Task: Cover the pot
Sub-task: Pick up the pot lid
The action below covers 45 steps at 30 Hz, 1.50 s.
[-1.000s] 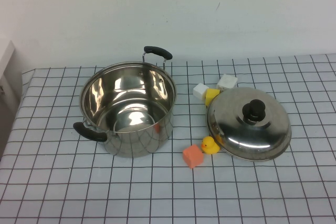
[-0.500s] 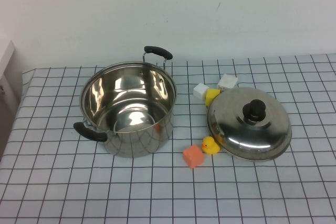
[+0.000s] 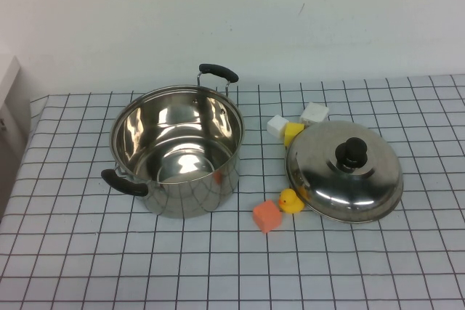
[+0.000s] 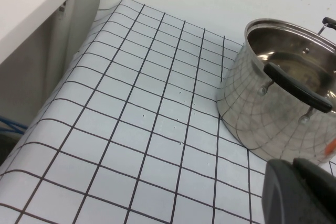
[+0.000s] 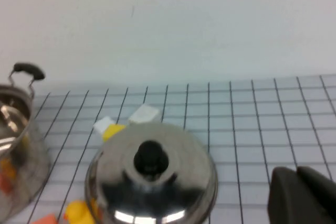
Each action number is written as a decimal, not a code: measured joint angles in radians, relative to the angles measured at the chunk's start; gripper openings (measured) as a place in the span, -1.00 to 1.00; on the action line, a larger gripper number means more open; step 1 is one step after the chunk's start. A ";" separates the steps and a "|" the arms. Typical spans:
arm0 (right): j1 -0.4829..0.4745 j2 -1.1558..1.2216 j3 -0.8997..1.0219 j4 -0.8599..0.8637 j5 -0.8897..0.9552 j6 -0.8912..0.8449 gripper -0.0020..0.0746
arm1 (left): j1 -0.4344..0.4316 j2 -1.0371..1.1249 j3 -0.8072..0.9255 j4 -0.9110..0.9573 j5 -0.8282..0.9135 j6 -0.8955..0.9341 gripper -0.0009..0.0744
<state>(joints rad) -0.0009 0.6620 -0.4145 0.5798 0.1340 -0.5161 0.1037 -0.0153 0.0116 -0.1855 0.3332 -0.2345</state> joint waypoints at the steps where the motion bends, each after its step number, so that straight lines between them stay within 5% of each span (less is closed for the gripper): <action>1: 0.033 0.053 -0.018 -0.050 -0.062 0.056 -0.95 | 0.000 0.000 0.000 0.000 0.000 0.000 -0.98; 5: 0.179 0.252 -0.038 -0.197 -0.405 0.201 -0.82 | 0.000 0.000 0.000 0.000 0.000 0.000 -0.98; 8: 0.267 0.437 -0.039 -0.292 -0.720 0.285 -0.46 | 0.000 0.000 0.000 0.000 0.000 0.000 -0.98; 12: 0.293 0.713 -0.050 -0.393 -1.023 0.493 0.08 | 0.000 0.000 0.000 0.000 0.000 0.000 -0.98; 15: 0.293 0.860 -0.078 -0.402 -1.137 0.610 0.24 | 0.000 0.000 0.000 0.000 0.000 0.000 -0.98; 45: 0.293 1.598 -0.552 -0.538 -1.117 0.693 0.32 | 0.000 0.000 0.000 0.000 0.000 0.004 -0.98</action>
<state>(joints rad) 0.2924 2.2599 -0.9662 0.0420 -0.9830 0.1772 0.1037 -0.0153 0.0116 -0.1855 0.3332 -0.2305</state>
